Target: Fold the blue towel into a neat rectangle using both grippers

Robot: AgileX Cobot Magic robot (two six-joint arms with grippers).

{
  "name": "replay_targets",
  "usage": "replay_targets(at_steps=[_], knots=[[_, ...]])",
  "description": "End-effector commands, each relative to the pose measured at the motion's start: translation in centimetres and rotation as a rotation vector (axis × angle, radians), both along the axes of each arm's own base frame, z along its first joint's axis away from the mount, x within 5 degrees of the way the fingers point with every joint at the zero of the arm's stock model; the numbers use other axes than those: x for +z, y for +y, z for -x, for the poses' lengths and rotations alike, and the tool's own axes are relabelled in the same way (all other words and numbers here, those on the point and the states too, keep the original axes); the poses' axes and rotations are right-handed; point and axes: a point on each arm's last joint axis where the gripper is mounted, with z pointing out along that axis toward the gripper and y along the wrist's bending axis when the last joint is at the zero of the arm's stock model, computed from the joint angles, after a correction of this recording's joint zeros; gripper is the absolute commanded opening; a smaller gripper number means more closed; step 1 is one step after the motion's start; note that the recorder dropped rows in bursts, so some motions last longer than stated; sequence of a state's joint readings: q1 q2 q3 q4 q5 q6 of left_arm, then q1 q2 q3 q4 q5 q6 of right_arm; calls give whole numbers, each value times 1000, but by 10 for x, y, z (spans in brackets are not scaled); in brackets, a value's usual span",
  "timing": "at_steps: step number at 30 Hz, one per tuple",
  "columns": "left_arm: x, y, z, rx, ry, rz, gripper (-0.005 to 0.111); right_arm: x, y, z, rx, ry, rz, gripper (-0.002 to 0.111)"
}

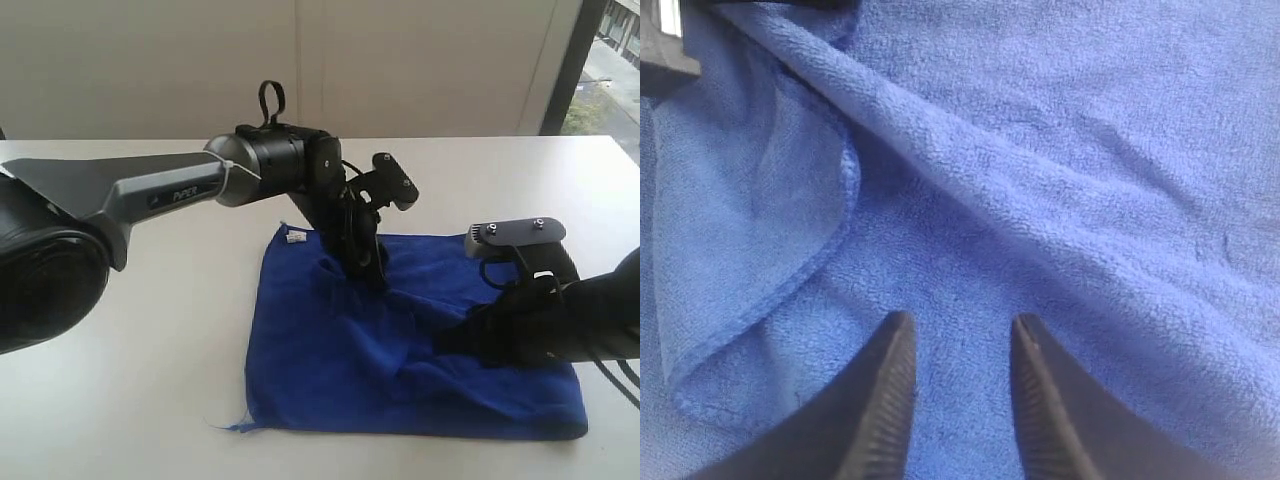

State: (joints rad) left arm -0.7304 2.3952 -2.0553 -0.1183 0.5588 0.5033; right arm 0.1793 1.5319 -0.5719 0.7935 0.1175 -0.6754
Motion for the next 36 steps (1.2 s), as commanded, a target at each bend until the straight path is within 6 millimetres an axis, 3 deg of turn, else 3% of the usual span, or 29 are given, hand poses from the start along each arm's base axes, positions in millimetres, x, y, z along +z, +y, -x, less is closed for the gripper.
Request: replay_targets(at_steps=[1, 6, 8, 15, 22, 27, 36], knots=[[-1, -1, 0, 5, -2, -9, 46, 0, -1, 1, -5, -5, 2, 27], [6, -1, 0, 7, -22, 7, 6, 0, -1, 1, -5, -5, 2, 26], [11, -1, 0, 8, -31, 14, 0, 0, -1, 1, -5, -5, 2, 26], [27, 5, -5, 0, -115, -21, 0, 0, -1, 1, -3, -6, 3, 26], [36, 19, -14, 99, -221, -133, 0, 0, 0, 1, -1, -2, 1, 26], [37, 37, -22, 193, -274, -273, 0, 0, 0, 1, 1, 1, 0, 26], [36, 66, -42, 318, -241, -282, 3, 0, 0, 2, 6, 10, -5, 26]])
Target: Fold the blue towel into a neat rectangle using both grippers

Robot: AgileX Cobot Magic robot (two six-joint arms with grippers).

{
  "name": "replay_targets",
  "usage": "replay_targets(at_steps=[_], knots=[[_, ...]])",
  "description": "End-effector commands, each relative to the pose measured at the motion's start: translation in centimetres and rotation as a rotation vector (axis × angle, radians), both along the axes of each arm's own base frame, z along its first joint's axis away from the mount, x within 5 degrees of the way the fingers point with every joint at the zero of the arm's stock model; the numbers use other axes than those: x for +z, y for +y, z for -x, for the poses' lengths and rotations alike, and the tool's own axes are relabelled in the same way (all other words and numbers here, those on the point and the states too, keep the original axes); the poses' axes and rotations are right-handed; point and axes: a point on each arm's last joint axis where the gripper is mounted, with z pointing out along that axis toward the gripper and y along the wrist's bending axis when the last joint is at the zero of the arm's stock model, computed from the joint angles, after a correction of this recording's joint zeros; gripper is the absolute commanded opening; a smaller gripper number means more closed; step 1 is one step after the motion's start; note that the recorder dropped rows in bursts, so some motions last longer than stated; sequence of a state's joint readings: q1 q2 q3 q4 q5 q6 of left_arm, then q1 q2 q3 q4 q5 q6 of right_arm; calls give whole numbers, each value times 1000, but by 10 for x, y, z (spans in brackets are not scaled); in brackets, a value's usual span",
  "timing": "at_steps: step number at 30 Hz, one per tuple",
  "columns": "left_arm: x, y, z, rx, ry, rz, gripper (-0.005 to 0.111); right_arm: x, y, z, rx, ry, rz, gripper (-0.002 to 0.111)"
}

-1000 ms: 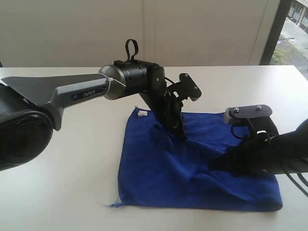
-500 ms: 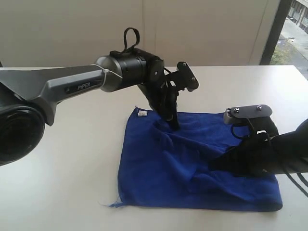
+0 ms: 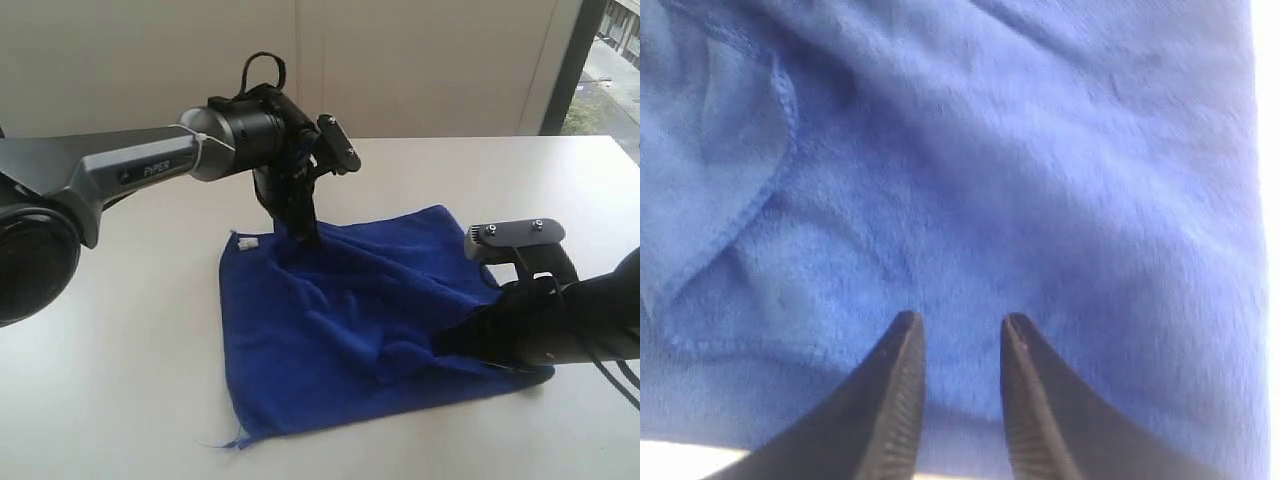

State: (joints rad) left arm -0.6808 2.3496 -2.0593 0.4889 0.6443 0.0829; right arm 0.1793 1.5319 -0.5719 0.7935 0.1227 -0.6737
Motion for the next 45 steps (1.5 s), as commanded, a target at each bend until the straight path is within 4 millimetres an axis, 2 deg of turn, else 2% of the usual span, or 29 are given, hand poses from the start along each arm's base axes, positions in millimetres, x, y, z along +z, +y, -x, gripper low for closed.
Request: replay_targets(at_steps=[1, 3, 8, 12, 17, 22, 25, 32, 38, 45], knots=[[10, 14, -6, 55, -4, 6, 8, 0, 0, 2, 6, 5, 0, 26], [10, 16, -7, 65, 6, 2, 21, 0, 0, 2, 10, 4, 2, 26], [9, 18, -7, 72, 16, -7, 64, 0, 0, 2, 30, 3, 13, 27], [9, 19, -7, 70, 7, -21, 80, 3, 3, -1, 68, 3, 10, 34], [22, 24, -9, 69, -55, -77, 81, 22, 25, -14, 161, -48, -31, 50], [43, 26, -6, 110, -86, -21, 81, 51, 45, -33, 198, -153, -73, 51], [50, 26, -4, 140, -89, 19, 81, 57, 51, -47, 219, -167, -84, 51], [54, 20, 4, 168, -4, 145, 81, 28, 70, -81, 312, -36, -119, 51], [45, 15, 3, 160, 24, 181, 81, 15, 72, -83, 325, 10, -130, 48], [22, 10, 0, 167, 71, 178, 81, 9, 72, -84, 332, 18, -117, 47]])
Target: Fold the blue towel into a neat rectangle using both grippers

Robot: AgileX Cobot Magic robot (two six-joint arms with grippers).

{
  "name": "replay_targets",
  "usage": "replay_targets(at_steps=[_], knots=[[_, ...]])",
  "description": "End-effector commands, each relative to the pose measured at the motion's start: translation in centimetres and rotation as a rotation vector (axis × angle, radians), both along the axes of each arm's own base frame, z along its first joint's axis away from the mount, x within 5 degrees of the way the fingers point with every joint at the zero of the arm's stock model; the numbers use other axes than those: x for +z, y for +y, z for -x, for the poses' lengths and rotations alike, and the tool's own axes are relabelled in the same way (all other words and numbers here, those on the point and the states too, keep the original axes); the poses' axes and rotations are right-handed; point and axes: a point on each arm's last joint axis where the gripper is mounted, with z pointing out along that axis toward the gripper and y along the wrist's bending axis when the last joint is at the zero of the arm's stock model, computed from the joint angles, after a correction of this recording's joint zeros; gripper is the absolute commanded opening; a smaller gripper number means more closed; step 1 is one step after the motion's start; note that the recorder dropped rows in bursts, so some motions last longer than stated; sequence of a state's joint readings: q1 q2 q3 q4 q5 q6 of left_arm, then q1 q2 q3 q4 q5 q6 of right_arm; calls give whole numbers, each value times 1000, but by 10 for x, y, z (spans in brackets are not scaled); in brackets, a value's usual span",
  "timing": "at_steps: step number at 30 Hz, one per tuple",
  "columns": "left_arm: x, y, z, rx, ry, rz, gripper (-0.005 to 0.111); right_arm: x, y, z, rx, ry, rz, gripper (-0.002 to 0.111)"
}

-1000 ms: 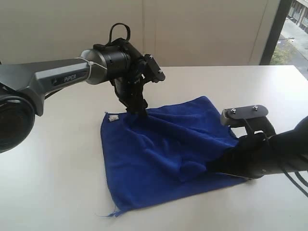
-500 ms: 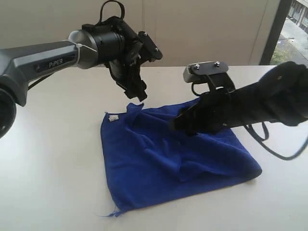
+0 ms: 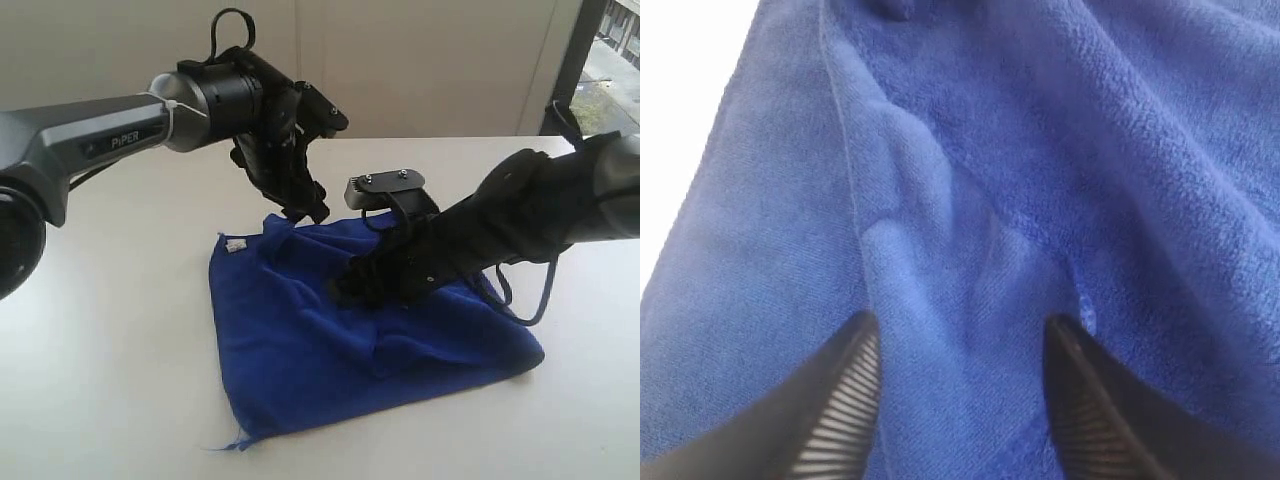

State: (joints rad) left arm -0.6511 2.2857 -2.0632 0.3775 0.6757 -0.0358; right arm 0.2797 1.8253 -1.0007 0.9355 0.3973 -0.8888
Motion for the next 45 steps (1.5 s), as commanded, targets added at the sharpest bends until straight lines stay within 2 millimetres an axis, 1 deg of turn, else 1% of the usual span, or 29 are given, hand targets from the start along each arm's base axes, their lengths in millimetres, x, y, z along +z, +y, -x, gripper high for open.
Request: replay_targets(at_steps=[1, 3, 10, 17, 21, 23, 25, 29, 33, 37, 45], knots=[[-10, -2, -1, 6, 27, 5, 81, 1, 0, -2, 15, -17, 10, 47], [-13, -3, -2, 9, 26, 11, 81, 1, -1, -3, 12, -33, 24, 47], [-12, -6, -4, 6, 0, 41, 81, -3, -6, -3, -4, -65, 73, 47], [-11, -6, -5, 20, -7, 60, 81, -20, -7, -3, -4, -29, 95, 47], [-21, -6, -6, 23, 10, 41, 81, -29, -6, -2, 5, 6, 96, 47], [-26, -6, -6, 24, 20, 26, 81, -30, -6, -2, 5, 11, 95, 47], [-30, -6, -6, 25, 27, 19, 79, -31, -6, -2, 5, 13, 95, 41], [-35, -6, -8, 28, 26, 7, 74, -30, -6, -2, 6, 10, 97, 26], [-35, -3, -10, 63, -3, -8, 67, -31, -6, -2, 7, 12, 96, 18], [-33, 0, -14, 104, -44, -26, 52, -31, -6, -1, 14, 18, 93, 17], [-33, 0, -14, 105, -45, -23, 24, -31, -5, 1, 33, 31, 88, 16]])
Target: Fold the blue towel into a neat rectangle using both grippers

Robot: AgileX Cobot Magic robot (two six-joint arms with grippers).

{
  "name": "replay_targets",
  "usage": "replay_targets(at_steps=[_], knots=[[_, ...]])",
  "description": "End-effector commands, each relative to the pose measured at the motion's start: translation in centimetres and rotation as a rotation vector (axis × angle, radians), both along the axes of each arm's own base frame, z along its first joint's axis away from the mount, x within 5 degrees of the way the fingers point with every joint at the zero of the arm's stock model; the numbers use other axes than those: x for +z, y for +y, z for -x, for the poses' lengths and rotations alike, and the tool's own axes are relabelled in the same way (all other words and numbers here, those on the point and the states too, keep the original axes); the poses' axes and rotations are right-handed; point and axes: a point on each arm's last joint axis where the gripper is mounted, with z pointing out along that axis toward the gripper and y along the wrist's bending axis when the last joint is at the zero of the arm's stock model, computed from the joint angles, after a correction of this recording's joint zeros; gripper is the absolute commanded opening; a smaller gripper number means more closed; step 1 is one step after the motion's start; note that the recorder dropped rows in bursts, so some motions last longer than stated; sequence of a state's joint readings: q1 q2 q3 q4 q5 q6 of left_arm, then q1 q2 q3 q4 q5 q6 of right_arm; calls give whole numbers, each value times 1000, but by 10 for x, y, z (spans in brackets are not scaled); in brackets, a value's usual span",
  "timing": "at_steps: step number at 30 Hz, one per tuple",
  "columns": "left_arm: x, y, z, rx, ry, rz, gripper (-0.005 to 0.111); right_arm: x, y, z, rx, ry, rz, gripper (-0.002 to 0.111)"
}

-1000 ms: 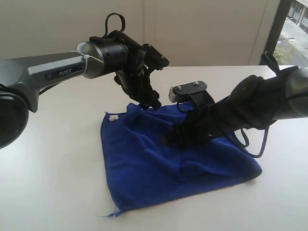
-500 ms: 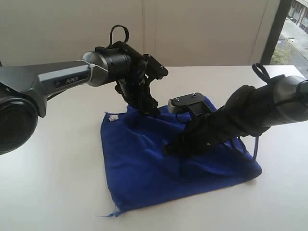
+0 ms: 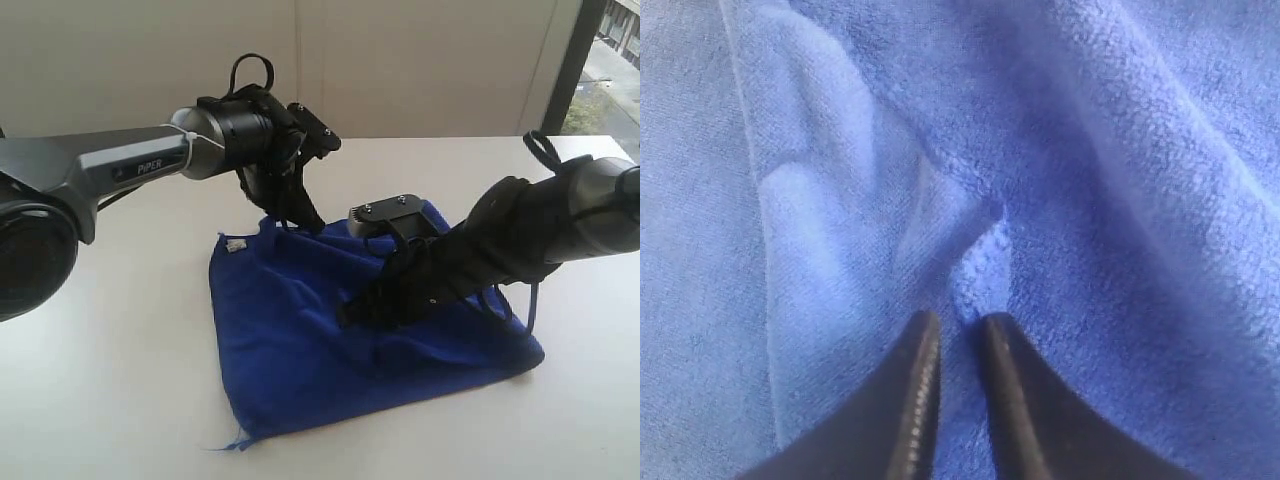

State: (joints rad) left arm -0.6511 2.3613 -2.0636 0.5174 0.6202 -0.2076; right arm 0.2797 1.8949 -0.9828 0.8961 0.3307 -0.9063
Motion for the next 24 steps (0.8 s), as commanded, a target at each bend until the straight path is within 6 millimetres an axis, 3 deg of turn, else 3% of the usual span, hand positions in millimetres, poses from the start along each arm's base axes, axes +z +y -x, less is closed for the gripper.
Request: replay_targets(at_steps=[1, 5, 9, 14, 18, 20, 24], knots=[[1, 1, 0, 15, 1, -3, 18, -2, 0, 3, 42, 11, 7, 14], [0, 2, 0, 18, 4, -17, 0, -2, 1, 3, 42, 15, 0, 0], [1, 7, -1, 25, -2, -84, 0, 1, 2, 5, 46, 18, -10, 0], [5, 10, 0, 45, 7, -114, 0, 26, 2, 8, 60, -34, -38, 0], [8, 11, 0, 44, -2, -119, 0, 32, 1, 8, 67, -61, -28, 0], [8, 11, 0, 44, -2, -119, 0, 29, 1, 7, 62, -59, -20, 4], [8, 11, 0, 42, -4, -116, 0, 12, -1, 2, 27, -44, 8, 43]])
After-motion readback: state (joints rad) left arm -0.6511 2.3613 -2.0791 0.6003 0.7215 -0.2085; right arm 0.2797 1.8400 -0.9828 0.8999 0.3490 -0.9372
